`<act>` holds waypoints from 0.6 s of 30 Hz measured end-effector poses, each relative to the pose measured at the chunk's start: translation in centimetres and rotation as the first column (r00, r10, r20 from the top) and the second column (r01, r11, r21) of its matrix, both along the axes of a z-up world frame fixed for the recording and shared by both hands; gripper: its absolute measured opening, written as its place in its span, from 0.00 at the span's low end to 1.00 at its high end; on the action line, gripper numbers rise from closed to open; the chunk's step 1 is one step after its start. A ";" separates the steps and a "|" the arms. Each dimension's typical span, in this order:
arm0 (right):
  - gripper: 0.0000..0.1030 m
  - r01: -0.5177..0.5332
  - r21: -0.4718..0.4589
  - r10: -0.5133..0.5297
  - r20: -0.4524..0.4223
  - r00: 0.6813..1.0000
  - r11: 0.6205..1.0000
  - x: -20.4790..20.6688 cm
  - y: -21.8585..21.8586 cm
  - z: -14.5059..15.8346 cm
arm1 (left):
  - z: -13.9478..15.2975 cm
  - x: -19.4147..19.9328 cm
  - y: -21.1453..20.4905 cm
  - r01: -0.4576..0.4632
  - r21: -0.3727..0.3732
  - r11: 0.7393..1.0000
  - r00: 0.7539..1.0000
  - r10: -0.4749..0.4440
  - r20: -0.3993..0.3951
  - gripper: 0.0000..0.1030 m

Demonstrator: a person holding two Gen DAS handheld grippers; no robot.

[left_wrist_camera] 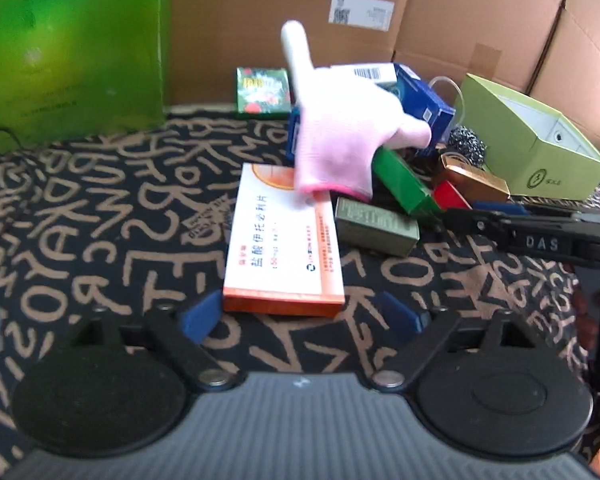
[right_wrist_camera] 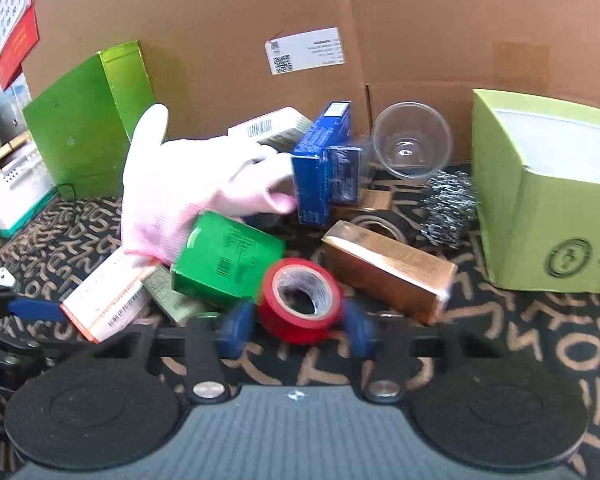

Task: Organize objects
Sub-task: 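Grasp the medicine box with the left tool while the right tool grasps the red tape roll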

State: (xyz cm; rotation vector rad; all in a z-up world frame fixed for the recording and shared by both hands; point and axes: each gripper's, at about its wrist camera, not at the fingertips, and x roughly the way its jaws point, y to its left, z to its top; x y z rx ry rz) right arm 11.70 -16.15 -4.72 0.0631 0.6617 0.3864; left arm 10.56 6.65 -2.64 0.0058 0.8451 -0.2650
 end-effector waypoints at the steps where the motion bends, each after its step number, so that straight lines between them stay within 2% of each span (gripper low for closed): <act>1: 0.50 -0.017 -0.003 0.017 -0.002 1.000 1.000 -0.5 -0.2 0.0 | 0.3 -0.3 -0.1 -0.008 0.017 1.000 1.000 0.008 0.021 0.85; 4: 0.50 -0.054 -0.022 0.054 -0.008 0.999 0.998 -2.4 -0.8 0.3 | 1.1 0.4 -0.8 -0.015 0.063 0.998 0.998 0.012 0.058 0.96; 9: 0.52 -0.074 -0.077 0.075 0.004 0.997 0.994 -3.5 -0.9 0.3 | 0.4 3.2 -1.5 -0.036 0.125 0.992 0.999 0.030 0.045 0.96; 11: 0.54 -0.072 -0.079 0.073 0.002 0.997 0.994 -3.3 -0.8 0.1 | -0.2 3.9 -1.5 -0.037 0.145 0.989 0.999 0.035 0.017 0.81; 15: 0.54 -0.078 -0.062 0.078 -0.003 0.997 0.995 -2.8 -0.6 -0.3 | -1.3 4.3 -1.4 -0.050 0.136 0.989 0.999 0.052 -0.010 0.83; 16: 0.54 -0.076 -0.058 0.076 -0.002 0.997 0.995 -2.8 -0.6 -0.4 | -1.4 4.3 -1.4 -0.055 0.135 0.989 0.998 0.057 -0.006 0.80; 17: 0.53 -0.077 -0.055 0.077 -0.006 0.997 0.996 -2.7 -0.6 -0.5 | -1.2 4.1 -1.4 -0.059 0.130 0.990 0.998 0.060 -0.003 0.67; 18: 0.50 -0.082 -0.050 0.082 -0.009 0.997 0.995 -2.7 -0.6 -0.6 | -1.0 3.8 -1.5 -0.060 0.127 0.990 0.998 0.060 0.000 0.64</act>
